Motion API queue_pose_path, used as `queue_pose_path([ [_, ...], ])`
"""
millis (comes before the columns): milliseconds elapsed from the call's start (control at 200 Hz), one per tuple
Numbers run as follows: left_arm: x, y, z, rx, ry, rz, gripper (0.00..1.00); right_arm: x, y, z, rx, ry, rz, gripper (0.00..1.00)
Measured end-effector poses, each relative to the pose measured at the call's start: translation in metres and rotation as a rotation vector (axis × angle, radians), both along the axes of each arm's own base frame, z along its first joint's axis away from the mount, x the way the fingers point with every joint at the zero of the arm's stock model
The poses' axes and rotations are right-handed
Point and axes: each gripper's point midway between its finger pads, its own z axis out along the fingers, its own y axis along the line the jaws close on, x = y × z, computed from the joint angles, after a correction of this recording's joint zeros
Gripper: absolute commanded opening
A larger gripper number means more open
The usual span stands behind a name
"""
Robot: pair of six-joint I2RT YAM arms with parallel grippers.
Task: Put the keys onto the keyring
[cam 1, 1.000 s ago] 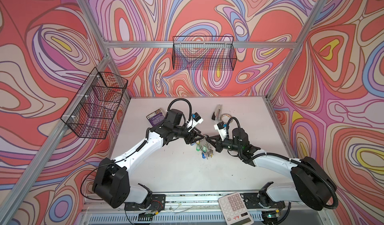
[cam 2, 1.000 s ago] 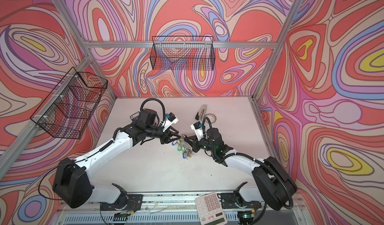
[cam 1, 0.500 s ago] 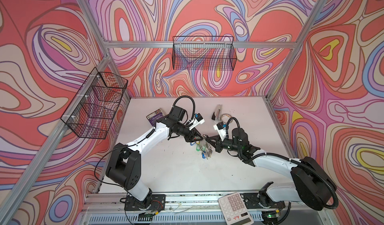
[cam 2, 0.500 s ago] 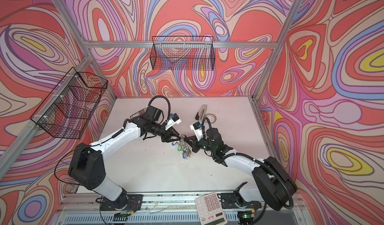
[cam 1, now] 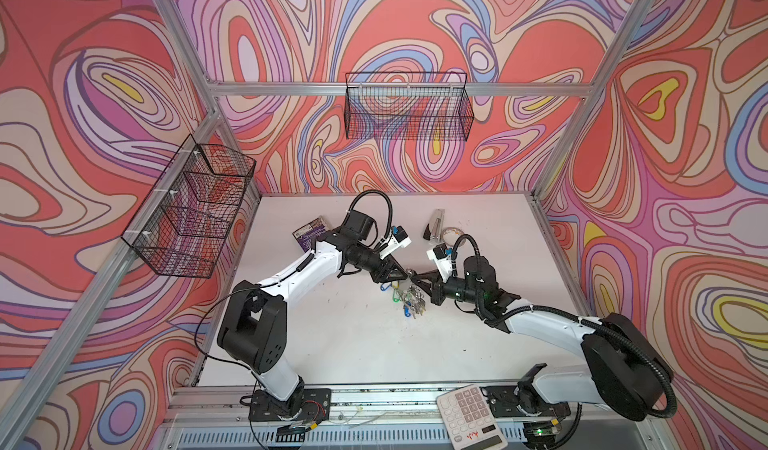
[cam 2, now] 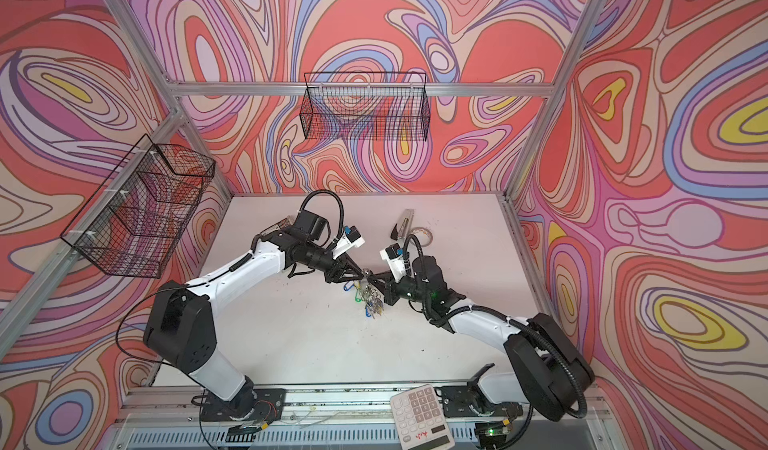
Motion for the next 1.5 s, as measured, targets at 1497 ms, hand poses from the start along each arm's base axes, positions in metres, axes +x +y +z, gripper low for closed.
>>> queue_pose_path([
  [1497,0.0039,0.0004,-0.0019,0.021,0.056,0.088,0.00,0.0047,-0.0016,-0.0018,-0.027,-0.011,-0.035,0.00],
])
